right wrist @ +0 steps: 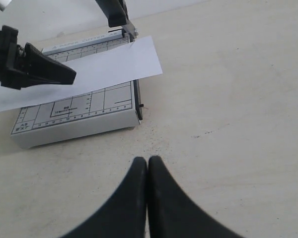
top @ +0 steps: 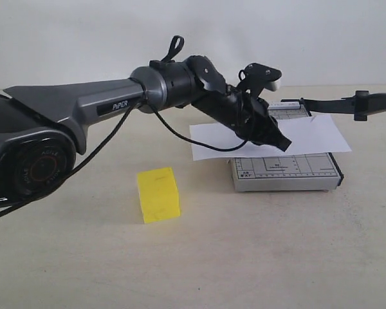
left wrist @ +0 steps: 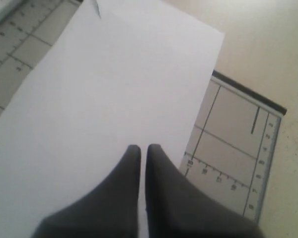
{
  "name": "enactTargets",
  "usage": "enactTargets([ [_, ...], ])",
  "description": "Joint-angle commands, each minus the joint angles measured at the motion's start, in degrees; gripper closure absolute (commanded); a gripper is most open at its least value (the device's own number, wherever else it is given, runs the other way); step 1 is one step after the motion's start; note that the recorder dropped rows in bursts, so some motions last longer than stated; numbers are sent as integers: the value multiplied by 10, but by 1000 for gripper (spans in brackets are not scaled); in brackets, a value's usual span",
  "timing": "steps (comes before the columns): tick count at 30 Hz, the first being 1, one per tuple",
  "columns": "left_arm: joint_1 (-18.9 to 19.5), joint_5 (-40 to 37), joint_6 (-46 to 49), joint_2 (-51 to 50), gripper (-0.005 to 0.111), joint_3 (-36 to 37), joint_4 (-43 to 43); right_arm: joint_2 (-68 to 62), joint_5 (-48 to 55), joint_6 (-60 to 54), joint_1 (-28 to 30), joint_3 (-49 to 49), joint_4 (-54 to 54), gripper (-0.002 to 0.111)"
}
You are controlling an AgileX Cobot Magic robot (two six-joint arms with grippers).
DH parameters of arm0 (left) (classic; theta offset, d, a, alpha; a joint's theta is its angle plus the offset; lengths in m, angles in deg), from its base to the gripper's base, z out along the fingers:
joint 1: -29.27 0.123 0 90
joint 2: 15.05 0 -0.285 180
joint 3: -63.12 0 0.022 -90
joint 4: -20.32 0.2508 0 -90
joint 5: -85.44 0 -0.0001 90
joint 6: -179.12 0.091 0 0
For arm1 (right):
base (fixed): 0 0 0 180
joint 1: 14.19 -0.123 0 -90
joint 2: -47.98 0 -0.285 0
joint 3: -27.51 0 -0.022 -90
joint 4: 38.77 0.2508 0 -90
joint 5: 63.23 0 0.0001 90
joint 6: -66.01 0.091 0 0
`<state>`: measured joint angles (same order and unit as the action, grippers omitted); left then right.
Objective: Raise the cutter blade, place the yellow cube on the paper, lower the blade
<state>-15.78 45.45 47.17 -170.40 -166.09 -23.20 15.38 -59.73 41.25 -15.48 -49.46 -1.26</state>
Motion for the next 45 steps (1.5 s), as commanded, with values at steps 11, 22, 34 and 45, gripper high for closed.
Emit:
enactTargets([
  [11,5,118,-214,138,102,100,104,1,-4,-2,1,-3,-3,108],
  [22,-1,718,-291,396,102,655,-34,1,-4,-2,1,-3,-3,108],
  [34,-60,751,-239,504,102,864,-170,1,-5,-2,1,-3,-3,108],
  [45,-201,930,-107,502,102,860,-401,1,-1,3,1,-3,-3,108],
])
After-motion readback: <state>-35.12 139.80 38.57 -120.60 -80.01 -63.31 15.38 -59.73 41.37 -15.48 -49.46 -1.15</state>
